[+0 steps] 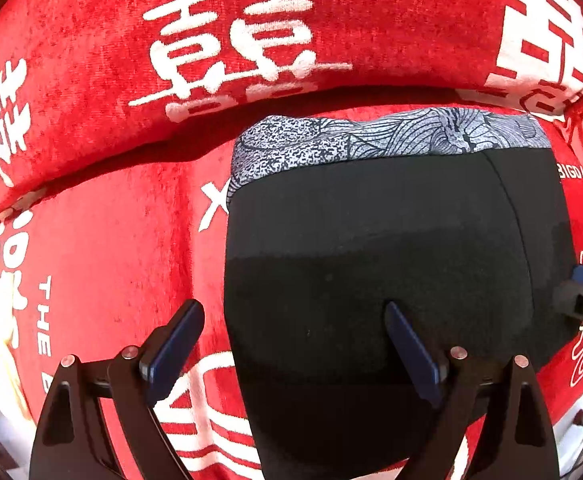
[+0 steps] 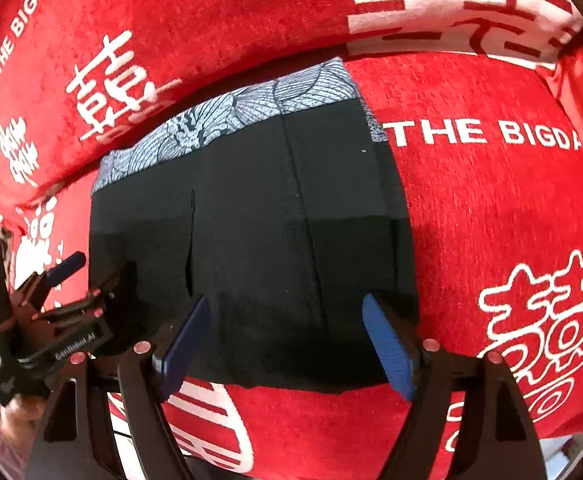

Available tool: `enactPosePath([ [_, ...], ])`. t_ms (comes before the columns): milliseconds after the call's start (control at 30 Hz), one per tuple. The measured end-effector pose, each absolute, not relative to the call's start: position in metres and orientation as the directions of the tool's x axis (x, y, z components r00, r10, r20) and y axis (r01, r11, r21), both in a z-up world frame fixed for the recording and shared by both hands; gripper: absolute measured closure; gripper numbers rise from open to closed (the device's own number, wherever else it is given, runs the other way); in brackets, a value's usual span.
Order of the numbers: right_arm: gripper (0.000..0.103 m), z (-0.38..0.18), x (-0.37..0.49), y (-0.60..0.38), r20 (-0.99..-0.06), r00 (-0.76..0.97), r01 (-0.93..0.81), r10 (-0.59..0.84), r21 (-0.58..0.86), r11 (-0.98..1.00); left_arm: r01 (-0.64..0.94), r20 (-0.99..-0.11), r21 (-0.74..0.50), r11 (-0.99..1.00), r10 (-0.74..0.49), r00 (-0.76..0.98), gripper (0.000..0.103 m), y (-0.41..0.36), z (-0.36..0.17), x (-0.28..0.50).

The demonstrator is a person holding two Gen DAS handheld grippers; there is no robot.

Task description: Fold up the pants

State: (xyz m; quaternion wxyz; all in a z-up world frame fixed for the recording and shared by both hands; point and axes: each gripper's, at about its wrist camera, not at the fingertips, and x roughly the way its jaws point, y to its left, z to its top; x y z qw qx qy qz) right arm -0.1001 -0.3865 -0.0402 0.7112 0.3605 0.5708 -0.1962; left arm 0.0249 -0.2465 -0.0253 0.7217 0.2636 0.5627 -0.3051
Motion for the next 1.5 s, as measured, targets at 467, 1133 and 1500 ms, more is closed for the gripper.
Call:
enactPosePath([
  [467,0.007,-0.038,-0.111,-0.396,-0.9,0.377,0.682,0.217,0.429,0.593,0.701,-0.976,0.029,0.713,-0.131,0.174,0.01,-0.241,-0.031,0.027],
  [1133,0.049,-0.003,-0.091,-0.436,-0.888,0.406,0.619,0.215,0.441,0.65,0.713,-0.979,0.134,0.689,-0.02,0.203,0.01,-0.252,-0.033,0.019],
  [1500,0.05,-0.017,-0.074,-0.448,-0.879,0.392,0.605,0.271,0.469,0.644,0.661,-0.963,0.16,0.733,-0.03,0.266,0.01,-0.265,0.0,0.035],
])
